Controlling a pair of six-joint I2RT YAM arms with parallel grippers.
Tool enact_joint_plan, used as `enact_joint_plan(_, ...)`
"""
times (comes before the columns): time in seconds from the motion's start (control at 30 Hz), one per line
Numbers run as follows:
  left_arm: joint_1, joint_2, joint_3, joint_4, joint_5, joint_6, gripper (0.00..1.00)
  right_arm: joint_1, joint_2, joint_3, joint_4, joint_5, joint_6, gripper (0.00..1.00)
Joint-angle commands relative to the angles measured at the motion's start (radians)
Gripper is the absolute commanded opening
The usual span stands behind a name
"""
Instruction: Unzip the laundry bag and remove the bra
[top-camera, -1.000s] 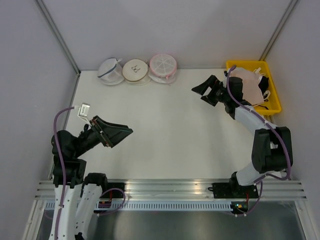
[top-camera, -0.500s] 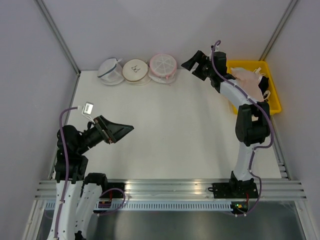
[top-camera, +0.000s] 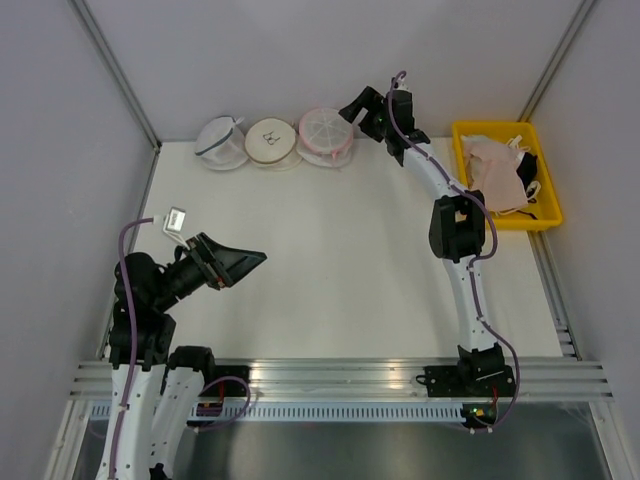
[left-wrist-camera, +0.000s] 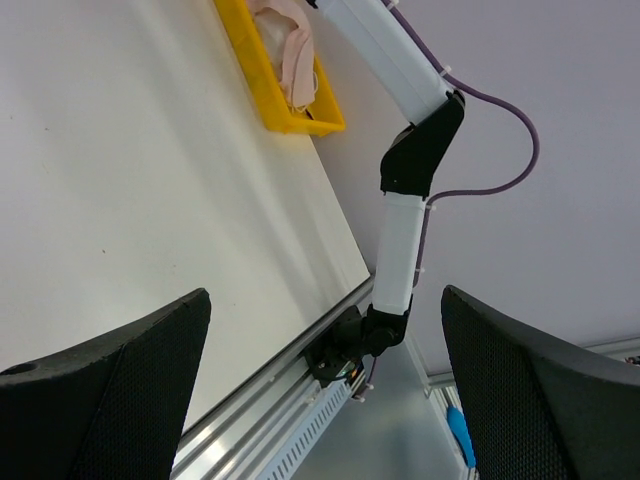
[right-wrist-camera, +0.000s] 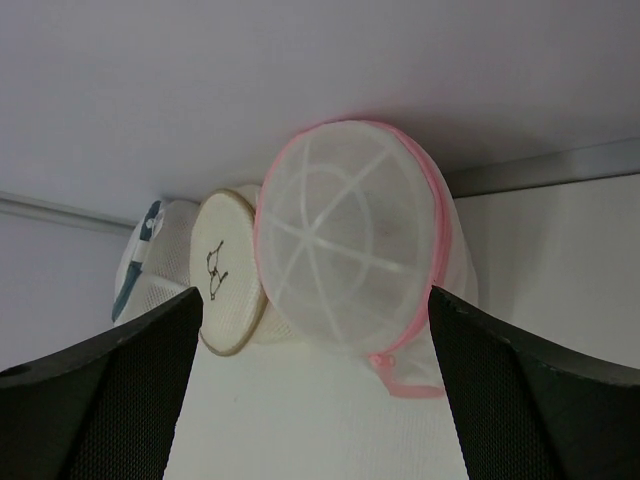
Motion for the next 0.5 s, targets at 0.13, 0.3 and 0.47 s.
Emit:
enact_joint_plan(0.13, 0.003, 0.016, 0.01, -0.045, -0.02, 0.037, 0.99, 0.015, 0.182, 0.173, 0.092, 0.075, 0.104, 0.98)
enact_joint_plan(0.3, 0.003, 0.009, 0.004, -0.066, -0.029, 0.051, 1.0, 0.029, 0.235, 0.201, 0.13, 0.125, 0.104, 0.98)
enact_joint_plan(0.47, 0.003, 0.035, 0.003, -0.071, -0.032, 0.062, 1.0, 0.041, 0.258, 0.216, 0.156, 0.168, 0.102, 0.98)
